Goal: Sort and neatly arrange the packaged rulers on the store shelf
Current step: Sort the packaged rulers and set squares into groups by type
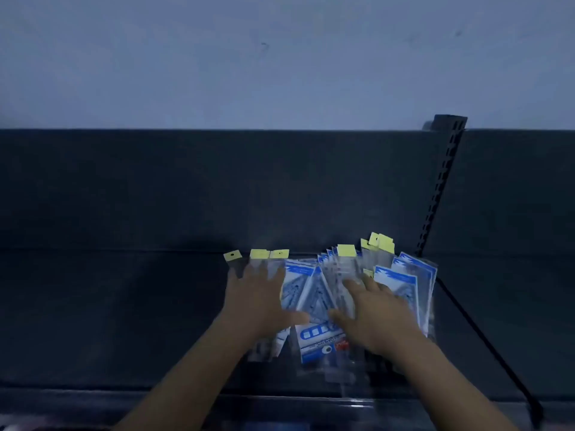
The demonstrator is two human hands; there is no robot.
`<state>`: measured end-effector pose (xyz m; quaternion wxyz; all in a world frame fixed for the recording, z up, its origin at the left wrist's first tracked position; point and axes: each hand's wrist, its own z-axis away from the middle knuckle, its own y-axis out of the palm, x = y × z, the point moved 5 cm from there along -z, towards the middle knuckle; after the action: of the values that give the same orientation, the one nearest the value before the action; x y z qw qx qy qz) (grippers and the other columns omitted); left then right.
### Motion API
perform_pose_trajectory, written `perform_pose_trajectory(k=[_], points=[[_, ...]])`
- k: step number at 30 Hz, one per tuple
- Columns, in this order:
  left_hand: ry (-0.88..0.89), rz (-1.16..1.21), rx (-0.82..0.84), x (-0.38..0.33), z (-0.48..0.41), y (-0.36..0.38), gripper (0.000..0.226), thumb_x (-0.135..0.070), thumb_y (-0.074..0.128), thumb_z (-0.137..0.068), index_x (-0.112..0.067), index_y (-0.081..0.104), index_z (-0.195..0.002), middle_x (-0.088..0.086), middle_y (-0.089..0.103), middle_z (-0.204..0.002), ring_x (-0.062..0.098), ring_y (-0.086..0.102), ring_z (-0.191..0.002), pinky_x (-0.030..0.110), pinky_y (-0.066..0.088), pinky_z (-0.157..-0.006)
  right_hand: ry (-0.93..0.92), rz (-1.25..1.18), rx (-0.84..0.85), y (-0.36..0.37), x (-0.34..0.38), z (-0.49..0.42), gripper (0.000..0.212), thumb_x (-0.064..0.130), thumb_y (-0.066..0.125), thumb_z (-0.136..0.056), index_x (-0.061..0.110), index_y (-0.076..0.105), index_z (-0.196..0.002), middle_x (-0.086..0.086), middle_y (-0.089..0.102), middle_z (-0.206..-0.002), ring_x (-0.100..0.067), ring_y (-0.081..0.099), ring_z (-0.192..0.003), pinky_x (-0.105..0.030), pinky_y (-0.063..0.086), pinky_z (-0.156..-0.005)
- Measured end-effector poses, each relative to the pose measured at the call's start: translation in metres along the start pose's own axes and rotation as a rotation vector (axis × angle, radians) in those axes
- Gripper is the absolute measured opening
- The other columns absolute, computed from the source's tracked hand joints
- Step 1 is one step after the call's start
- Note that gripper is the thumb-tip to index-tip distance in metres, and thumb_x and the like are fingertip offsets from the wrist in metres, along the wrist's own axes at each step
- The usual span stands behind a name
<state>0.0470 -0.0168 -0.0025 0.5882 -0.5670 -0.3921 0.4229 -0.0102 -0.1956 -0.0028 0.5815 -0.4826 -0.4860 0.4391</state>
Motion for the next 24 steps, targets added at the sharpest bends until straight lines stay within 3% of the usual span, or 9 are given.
perform_pose_trajectory(k=[3, 6, 8, 11, 13, 15, 17, 20, 24], points=[[0.123, -0.028, 0.032, -0.013, -0.013, 0.009, 0.099, -0.088, 0.037, -0.072, -0.028, 0.024, -0.150, 0.007, 0.029, -0.155, 0.028, 0.023, -0.144, 0.056, 0.012, -0.116, 0.041, 0.029, -0.028, 0.011, 0.001, -0.016, 0.054, 0.054, 0.037, -0.094, 0.019, 0.042, -0.134, -0.007, 0.029, -0.152, -0.026, 0.031, -0.136, -0.046, 0.028, -0.109], [0.158, 0.105, 0.030, -0.032, -0.022, 0.011, 0.075, -0.083, 0.046, -0.074, -0.021, 0.059, -0.117, 0.004, 0.057, -0.117, 0.026, 0.050, -0.118, 0.051, 0.025, -0.110, 0.127, 0.023, -0.064, 0.014, -0.008, -0.028, 0.057, 0.050, 0.038, -0.094, 0.010, 0.040, -0.135, -0.010, 0.038, -0.145, -0.027, 0.031, -0.135, -0.046, 0.028, -0.111], [0.122, 0.116, 0.055, -0.039, -0.029, 0.013, 0.073, -0.082, 0.049, -0.073, -0.022, 0.059, -0.114, 0.004, 0.055, -0.119, 0.026, 0.049, -0.118, 0.050, 0.029, -0.107, 0.165, 0.035, -0.076, 0.013, -0.017, -0.034, 0.065, 0.055, 0.039, -0.093, 0.006, 0.038, -0.136, -0.012, 0.040, -0.144, -0.028, 0.031, -0.136, -0.047, 0.026, -0.112], [0.012, 0.056, 0.145, -0.043, -0.042, 0.015, 0.100, -0.090, 0.042, -0.066, -0.022, 0.045, -0.139, 0.011, 0.036, -0.150, 0.029, 0.029, -0.139, 0.051, 0.021, -0.112, 0.183, -0.055, -0.056, 0.011, -0.030, -0.048, 0.063, 0.058, 0.048, -0.087, 0.007, 0.052, -0.123, -0.013, 0.043, -0.138, -0.029, 0.033, -0.133, -0.046, 0.029, -0.110], [-0.100, 0.026, 0.226, -0.046, -0.045, 0.015, 0.120, -0.097, 0.035, -0.059, -0.017, 0.032, -0.148, 0.014, 0.018, -0.159, 0.033, 0.013, -0.146, 0.053, 0.013, -0.113, 0.179, -0.186, -0.062, 0.007, -0.037, -0.058, 0.045, 0.053, 0.057, -0.083, 0.009, 0.062, -0.092, -0.013, 0.052, -0.121, -0.031, 0.041, -0.123, -0.040, 0.038, -0.101], [-0.177, -0.020, 0.285, -0.054, -0.047, 0.014, 0.125, -0.100, 0.031, -0.055, -0.013, 0.038, -0.146, 0.016, 0.018, -0.159, 0.034, 0.013, -0.146, 0.054, 0.010, -0.114, 0.157, -0.331, -0.104, -0.002, -0.044, -0.065, 0.034, 0.040, 0.061, -0.082, 0.013, 0.053, -0.064, -0.014, 0.061, -0.095, -0.028, 0.052, -0.102, -0.031, 0.044, -0.080], [-0.237, -0.049, 0.331, -0.063, -0.047, 0.014, 0.112, -0.097, 0.034, -0.059, -0.016, 0.053, -0.134, 0.010, 0.037, -0.152, 0.029, 0.029, -0.141, 0.051, 0.016, -0.112, 0.142, -0.512, -0.128, -0.008, -0.055, -0.072, 0.031, 0.028, 0.062, -0.083, 0.012, 0.052, -0.058, -0.010, 0.059, -0.069, -0.023, 0.056, -0.071, -0.026, 0.038, -0.057], [-0.328, 0.054, 0.367, -0.071, -0.046, 0.010, 0.079, -0.078, 0.046, -0.075, -0.020, 0.054, -0.128, -0.001, 0.056, -0.134, 0.020, 0.047, -0.126, 0.035, 0.034, -0.090, 0.157, -1.017, -0.038, -0.010, -0.068, -0.081, 0.024, 0.013, 0.063, -0.088, 0.010, 0.050, -0.068, -0.003, 0.051, -0.051, -0.015, 0.048, -0.044, -0.022, 0.037, -0.046], [-0.328, 0.054, 0.091, -0.080, -0.039, -0.012, 0.022, -0.042, 0.051, -0.086, -0.020, 0.048, -0.086, -0.004, 0.059, -0.096, 0.018, 0.057, -0.091, 0.024, 0.034, -0.066, 0.192, -1.434, 0.062, -0.011, -0.078, -0.083, 0.016, 0.001, 0.061, -0.088, 0.009, 0.047, -0.092, -0.009, 0.059, -0.069, -0.013, 0.051, -0.037, -0.021, 0.046, -0.038]])
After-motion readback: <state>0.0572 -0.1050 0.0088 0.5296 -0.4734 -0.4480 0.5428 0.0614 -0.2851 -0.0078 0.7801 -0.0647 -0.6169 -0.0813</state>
